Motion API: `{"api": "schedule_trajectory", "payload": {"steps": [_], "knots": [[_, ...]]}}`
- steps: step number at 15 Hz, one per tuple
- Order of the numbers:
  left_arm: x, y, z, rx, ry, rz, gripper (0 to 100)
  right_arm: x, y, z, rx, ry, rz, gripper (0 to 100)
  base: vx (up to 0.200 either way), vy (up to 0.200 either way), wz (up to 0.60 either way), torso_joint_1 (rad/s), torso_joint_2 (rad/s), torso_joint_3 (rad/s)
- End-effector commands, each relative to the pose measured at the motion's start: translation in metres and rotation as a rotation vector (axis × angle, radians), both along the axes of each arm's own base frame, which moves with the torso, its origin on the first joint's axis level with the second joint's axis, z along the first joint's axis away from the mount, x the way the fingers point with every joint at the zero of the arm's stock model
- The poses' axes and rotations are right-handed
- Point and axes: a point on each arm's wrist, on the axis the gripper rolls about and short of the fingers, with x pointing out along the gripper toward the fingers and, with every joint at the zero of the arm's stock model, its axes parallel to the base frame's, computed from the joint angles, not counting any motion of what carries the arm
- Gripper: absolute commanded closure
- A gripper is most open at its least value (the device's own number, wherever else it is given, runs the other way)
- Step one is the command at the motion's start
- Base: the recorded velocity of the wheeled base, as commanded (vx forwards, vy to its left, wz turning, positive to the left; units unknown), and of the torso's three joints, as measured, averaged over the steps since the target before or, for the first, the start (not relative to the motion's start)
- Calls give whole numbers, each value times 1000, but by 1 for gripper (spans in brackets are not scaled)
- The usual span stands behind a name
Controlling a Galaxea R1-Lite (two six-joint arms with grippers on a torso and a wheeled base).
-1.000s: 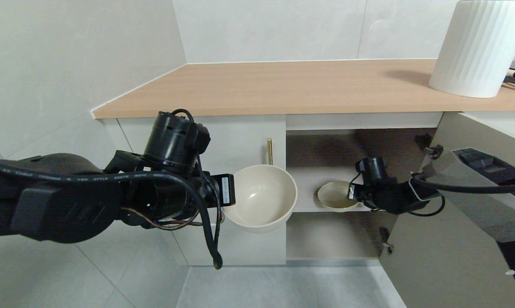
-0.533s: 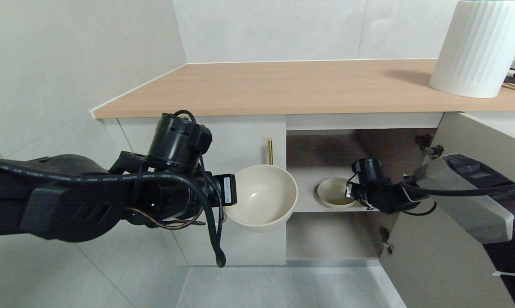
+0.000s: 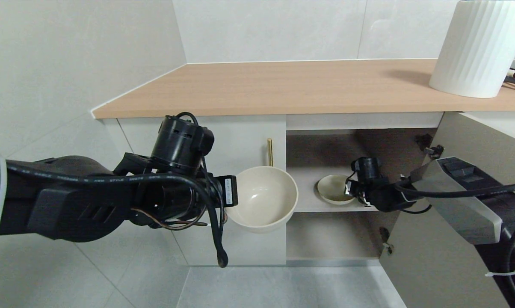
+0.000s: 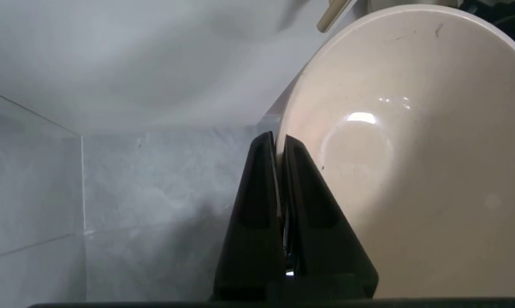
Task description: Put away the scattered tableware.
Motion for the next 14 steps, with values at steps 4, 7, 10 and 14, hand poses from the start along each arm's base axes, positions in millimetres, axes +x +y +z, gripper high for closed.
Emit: {"api": "schedule_trajectory", "payload": {"steps": [4,7,10,14], "knots": [[1,-1,-2,3,3,2,100,5,0,-1,3,-13,-4,100,0,0,0,0,0,0],[2,-1,-3,7,3,7,100,6,0,-1,1,-18,-8,100,0,0,0,0,0,0],[2,-1,-3,7,3,7,100,7,0,1,2,-29,-15,0,0,0,0,0,0,0],[2,-1,-3,8,2,8,100,6,0,10,9,-50,-26,0,0,0,0,0,0,0]]}}
